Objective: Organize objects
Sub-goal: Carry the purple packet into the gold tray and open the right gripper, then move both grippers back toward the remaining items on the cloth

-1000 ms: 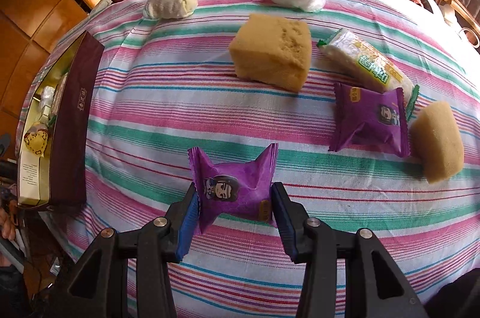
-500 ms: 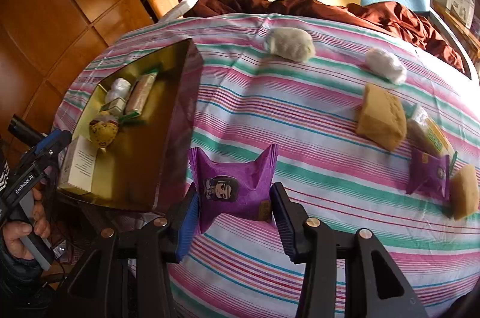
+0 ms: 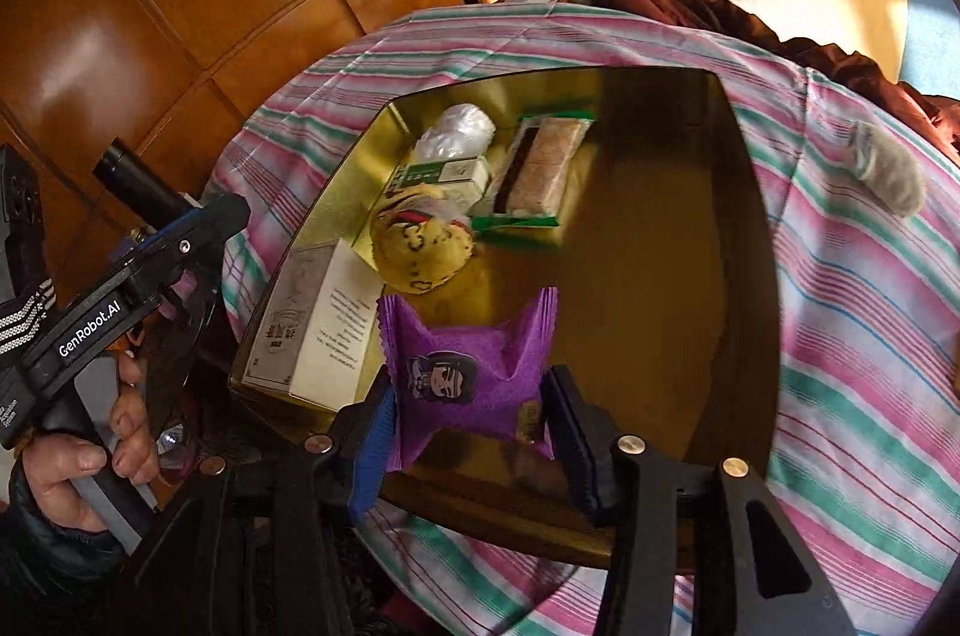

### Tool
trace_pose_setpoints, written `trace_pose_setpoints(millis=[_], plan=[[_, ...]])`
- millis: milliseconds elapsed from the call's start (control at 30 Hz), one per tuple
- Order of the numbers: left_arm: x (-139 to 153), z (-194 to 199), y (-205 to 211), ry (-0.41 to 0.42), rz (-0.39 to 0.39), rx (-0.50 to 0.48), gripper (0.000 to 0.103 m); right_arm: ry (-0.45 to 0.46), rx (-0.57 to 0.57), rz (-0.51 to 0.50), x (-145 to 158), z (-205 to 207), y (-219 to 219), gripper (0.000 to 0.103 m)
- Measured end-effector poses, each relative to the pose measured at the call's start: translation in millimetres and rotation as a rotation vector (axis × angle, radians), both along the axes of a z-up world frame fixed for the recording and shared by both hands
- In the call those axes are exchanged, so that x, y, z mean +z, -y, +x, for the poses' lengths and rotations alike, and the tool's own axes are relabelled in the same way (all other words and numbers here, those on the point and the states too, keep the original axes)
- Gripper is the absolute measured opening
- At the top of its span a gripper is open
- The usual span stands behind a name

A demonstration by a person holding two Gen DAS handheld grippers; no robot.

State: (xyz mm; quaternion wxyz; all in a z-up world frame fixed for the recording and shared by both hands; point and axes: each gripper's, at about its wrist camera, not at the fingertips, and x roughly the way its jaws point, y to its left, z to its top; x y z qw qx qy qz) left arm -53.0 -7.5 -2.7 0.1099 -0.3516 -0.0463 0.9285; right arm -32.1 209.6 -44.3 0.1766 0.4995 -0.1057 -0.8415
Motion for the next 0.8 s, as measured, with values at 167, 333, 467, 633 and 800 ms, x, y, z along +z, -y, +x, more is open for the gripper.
trace_pose_setpoints(millis=[167, 333, 467, 633, 800], plan=[[-3.4, 1.7, 8.3, 0.007, 0.009, 0.007, 0.082, 0.014, 0.061, -0.053, -10.8, -0.5, 20.5, 0.085], [-5.3, -0.2, 4.9, 0.014, 0.02, -0.003, 0.086, -0.007, 0.021, 0.011, -7.0, 6.0, 7.3, 0.086], [-4.6, 2.9, -5.8, 0.012, 0.001, -0.029, 0.087, -0.042, -0.016, 0.073, 1.8, 14.5, -7.1, 0.086], [0.4, 10.2, -23.6, -0.012, -0.034, -0.081, 0.089, -0.103, -0.085, 0.151, 18.1, 27.0, -30.9, 0.087], [5.2, 19.4, -46.2, -0.037, -0.088, -0.143, 0.091, -0.12, -0.17, 0.21, 24.6, 37.4, -62.7, 0.088]])
